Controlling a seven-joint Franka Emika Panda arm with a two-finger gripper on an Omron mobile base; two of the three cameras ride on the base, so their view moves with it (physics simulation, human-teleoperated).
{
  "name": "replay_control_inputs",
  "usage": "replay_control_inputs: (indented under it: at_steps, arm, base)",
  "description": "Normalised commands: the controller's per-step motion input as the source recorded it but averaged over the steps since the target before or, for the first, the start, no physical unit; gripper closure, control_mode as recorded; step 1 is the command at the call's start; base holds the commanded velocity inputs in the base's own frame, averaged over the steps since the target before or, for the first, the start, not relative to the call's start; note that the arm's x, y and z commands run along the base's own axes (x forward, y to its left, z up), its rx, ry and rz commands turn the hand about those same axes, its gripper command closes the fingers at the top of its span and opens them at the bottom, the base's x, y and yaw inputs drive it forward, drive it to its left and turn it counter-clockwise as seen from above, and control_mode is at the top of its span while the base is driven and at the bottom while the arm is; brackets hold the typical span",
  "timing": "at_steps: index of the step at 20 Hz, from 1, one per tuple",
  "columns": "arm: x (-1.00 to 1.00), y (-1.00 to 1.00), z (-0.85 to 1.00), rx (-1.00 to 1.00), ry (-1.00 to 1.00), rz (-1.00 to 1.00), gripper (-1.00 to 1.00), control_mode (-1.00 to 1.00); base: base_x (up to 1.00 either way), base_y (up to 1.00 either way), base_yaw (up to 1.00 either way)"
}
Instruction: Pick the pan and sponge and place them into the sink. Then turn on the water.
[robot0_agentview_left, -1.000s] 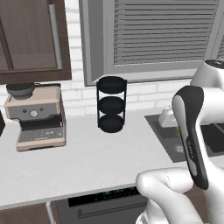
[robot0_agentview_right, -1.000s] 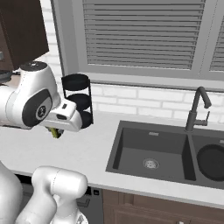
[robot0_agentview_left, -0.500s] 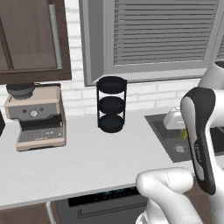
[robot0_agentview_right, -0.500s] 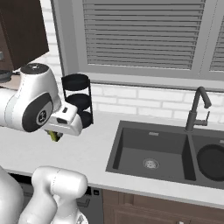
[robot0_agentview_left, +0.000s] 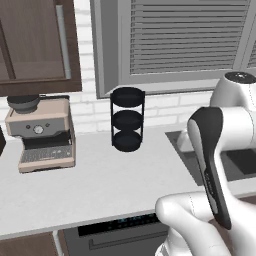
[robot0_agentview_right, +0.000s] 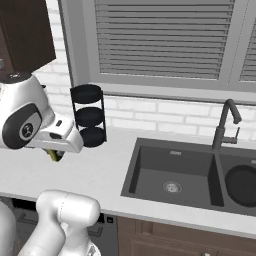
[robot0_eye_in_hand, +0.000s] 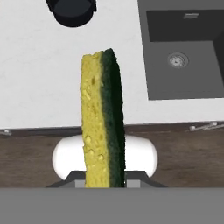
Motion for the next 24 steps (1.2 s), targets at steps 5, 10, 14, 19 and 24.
replay_control_inputs:
  at_steps: [5,10,14,19,24]
  arm:
    - [-0.12,0.00,0.00,0.00,-0.01,0.00,1.00,1.00]
    - [0.00,0.00,0.00,0.00,0.00,0.00,1.00,1.00]
    - [0.00,0.00,0.00,0.00,0.00,0.00,1.00,1.00]
    - [0.00,0.00,0.00,0.00,0.00,0.00,1.00,1.00]
    - [0.00,0.00,0.00,0.00,0.00,0.00,1.00,1.00]
  base:
    - [-0.09,-0.04,0.00]
    - [-0.88,-0.60,0.00]
    - [-0.46,-0.96,-0.01]
    - [0.01,-1.00,-0.01]
    - [0.00,-1.00,0.00]
